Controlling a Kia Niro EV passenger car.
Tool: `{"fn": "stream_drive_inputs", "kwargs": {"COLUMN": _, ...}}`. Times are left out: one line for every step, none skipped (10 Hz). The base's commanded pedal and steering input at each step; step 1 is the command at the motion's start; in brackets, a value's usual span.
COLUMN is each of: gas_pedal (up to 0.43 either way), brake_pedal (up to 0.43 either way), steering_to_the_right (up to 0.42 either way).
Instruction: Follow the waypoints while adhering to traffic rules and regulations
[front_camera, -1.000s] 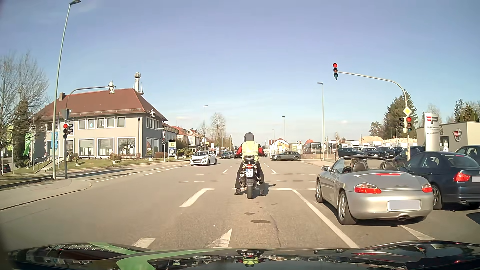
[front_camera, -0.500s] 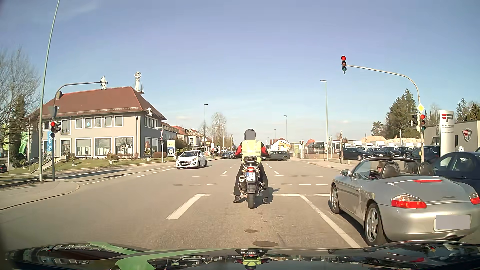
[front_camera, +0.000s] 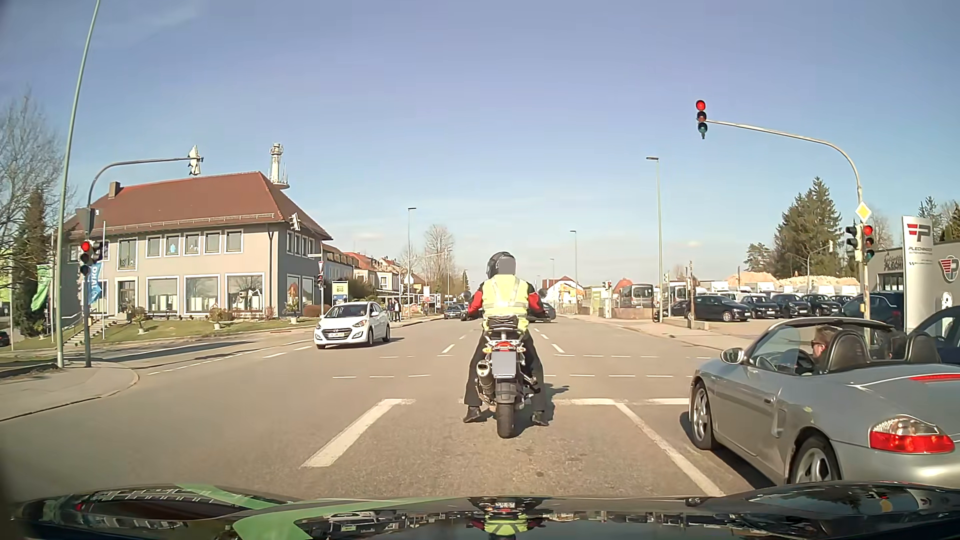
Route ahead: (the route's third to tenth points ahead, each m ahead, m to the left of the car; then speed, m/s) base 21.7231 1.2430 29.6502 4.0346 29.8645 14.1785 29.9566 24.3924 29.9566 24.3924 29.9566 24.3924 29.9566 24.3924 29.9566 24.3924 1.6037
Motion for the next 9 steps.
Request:
{"fn": "stream_drive_inputs", "kwargs": {"gas_pedal": 0.0, "brake_pedal": 0.165, "steering_to_the_right": -0.014}}
{"fn": "stream_drive_inputs", "kwargs": {"gas_pedal": 0.0, "brake_pedal": 0.146, "steering_to_the_right": -0.014}}
{"fn": "stream_drive_inputs", "kwargs": {"gas_pedal": 0.0, "brake_pedal": 0.134, "steering_to_the_right": -0.014}}
{"fn": "stream_drive_inputs", "kwargs": {"gas_pedal": 0.0, "brake_pedal": 0.128, "steering_to_the_right": -0.014}}
{"fn": "stream_drive_inputs", "kwargs": {"gas_pedal": 0.0, "brake_pedal": 0.128, "steering_to_the_right": -0.014}}
{"fn": "stream_drive_inputs", "kwargs": {"gas_pedal": 0.0, "brake_pedal": 0.128, "steering_to_the_right": -0.014}}
{"fn": "stream_drive_inputs", "kwargs": {"gas_pedal": 0.0, "brake_pedal": 0.128, "steering_to_the_right": -0.014}}
{"fn": "stream_drive_inputs", "kwargs": {"gas_pedal": 0.0, "brake_pedal": 0.134, "steering_to_the_right": -0.014}}
{"fn": "stream_drive_inputs", "kwargs": {"gas_pedal": 0.0, "brake_pedal": 0.134, "steering_to_the_right": -0.014}}
